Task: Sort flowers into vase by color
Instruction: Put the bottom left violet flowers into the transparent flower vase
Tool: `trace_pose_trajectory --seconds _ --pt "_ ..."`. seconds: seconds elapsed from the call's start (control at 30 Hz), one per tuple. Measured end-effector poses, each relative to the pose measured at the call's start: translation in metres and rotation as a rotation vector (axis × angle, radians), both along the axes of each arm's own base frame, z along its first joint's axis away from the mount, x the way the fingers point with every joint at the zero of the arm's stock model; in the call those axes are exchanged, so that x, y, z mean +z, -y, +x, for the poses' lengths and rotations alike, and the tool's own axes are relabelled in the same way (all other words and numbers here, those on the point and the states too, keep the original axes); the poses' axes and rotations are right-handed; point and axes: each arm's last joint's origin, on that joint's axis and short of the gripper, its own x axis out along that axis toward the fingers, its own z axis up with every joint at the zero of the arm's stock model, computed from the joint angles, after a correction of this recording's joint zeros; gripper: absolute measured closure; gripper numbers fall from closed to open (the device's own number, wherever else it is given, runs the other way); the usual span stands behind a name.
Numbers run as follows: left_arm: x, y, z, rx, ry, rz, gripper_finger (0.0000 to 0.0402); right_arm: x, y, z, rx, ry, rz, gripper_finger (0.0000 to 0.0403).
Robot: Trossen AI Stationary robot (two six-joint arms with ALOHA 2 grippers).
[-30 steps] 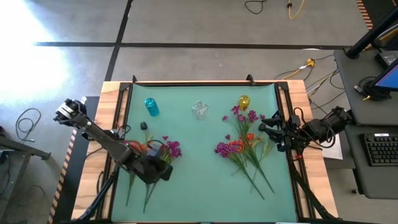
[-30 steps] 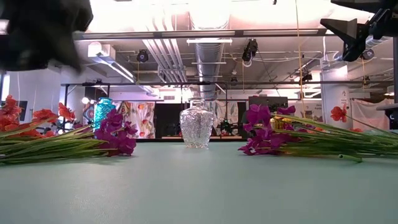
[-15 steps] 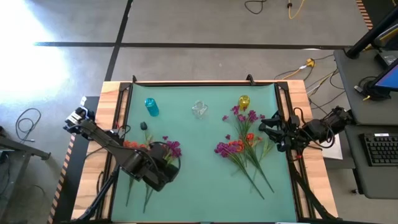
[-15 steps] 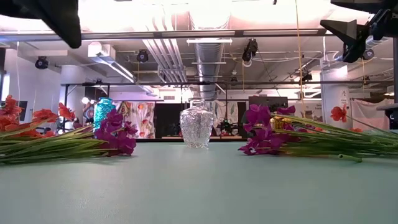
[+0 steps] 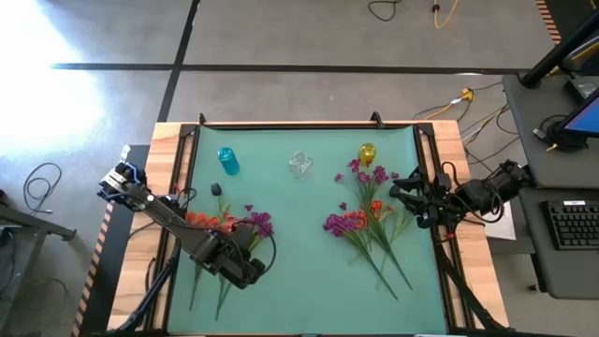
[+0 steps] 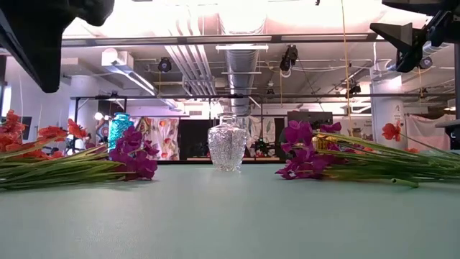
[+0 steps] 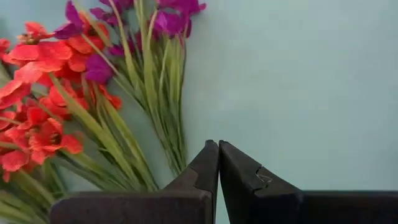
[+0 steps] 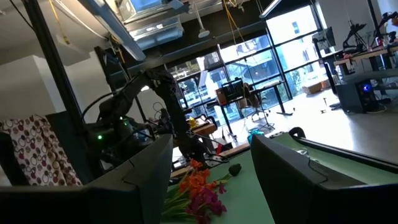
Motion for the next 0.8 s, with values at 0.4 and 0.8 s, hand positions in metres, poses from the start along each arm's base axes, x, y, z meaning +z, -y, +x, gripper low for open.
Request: trace_pose_trajectory --seconds 0.4,0.8 --pt "0.0055 -0.0014 0.0008 -0.062 -0.003 0.048 0.0402 -0.0030 -0.0005 0.0009 0.000 -0.031 -0.015 0.0193" --pt "0.0013 -0.0028 0.0007 0.051 0.030 0.050 0.0354 -0.0039 -0.0006 0.0012 0.005 -0.037 -0.002 0.0193"
